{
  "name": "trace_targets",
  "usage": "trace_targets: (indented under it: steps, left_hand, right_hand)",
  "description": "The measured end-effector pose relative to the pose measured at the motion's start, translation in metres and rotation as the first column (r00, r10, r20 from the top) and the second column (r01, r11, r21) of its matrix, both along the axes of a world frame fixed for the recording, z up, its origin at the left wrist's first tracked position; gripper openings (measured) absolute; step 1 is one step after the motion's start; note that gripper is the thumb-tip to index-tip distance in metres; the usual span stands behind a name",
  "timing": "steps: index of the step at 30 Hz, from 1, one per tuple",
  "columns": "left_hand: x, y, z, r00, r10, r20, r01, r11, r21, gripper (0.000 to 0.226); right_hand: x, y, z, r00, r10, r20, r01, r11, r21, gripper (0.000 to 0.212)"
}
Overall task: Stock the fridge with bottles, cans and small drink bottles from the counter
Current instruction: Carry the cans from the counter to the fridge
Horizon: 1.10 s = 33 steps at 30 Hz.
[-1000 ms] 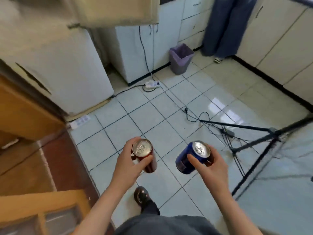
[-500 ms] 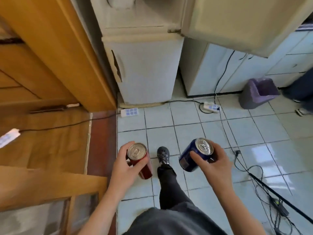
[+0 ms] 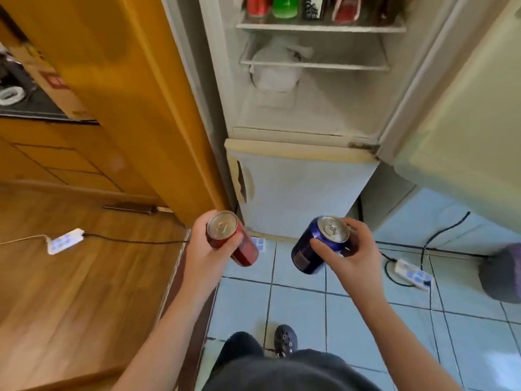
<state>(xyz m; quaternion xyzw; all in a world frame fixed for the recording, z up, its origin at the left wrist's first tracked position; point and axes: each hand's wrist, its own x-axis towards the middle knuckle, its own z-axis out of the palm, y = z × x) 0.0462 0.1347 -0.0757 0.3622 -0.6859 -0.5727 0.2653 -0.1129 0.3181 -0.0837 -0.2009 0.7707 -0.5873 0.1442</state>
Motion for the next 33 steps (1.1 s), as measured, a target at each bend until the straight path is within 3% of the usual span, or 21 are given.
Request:
trace_targets:
  steps: [7, 13, 20, 24, 33]
  left_hand:
    - [-0.063, -0.047, 0.008, 0.998, -0.022, -0.051, 0.021, 1.0, -0.007, 0.06]
    - [-0.154, -0.123, 0.029, 0.981, -0.107, -0.16, 0.089, 0.99, -0.113, 0.053]
    - [-0.267, -0.221, 0.098, 0.928, -0.217, -0.302, 0.137, 0.955, -0.265, 0.047]
    - [-0.321, -0.258, 0.132, 0.883, -0.237, -0.405, 0.074, 0.922, -0.38, 0.043]
    - [-0.425, -0.31, 0.168, 0.809, -0.113, -0.577, -0.166, 0.898, -0.408, 0.039]
  right_hand:
    - [-0.075, -0.071, 0.006, 0.999, 0.034, -0.017, -0.034, 0.999, -0.009, 0.052]
    - [-0.14, -0.136, 0.031, 0.999, -0.018, -0.047, 0.016, 0.998, -0.055, 0.052]
    - [-0.215, -0.215, 0.088, 0.99, -0.065, -0.122, 0.05, 0.991, -0.126, 0.053]
    - [-0.242, -0.243, 0.113, 0.983, -0.085, -0.16, 0.051, 0.978, -0.204, 0.055]
    - [-0.295, -0.27, 0.141, 0.972, -0.084, -0.221, 0.014, 0.953, -0.302, 0.057]
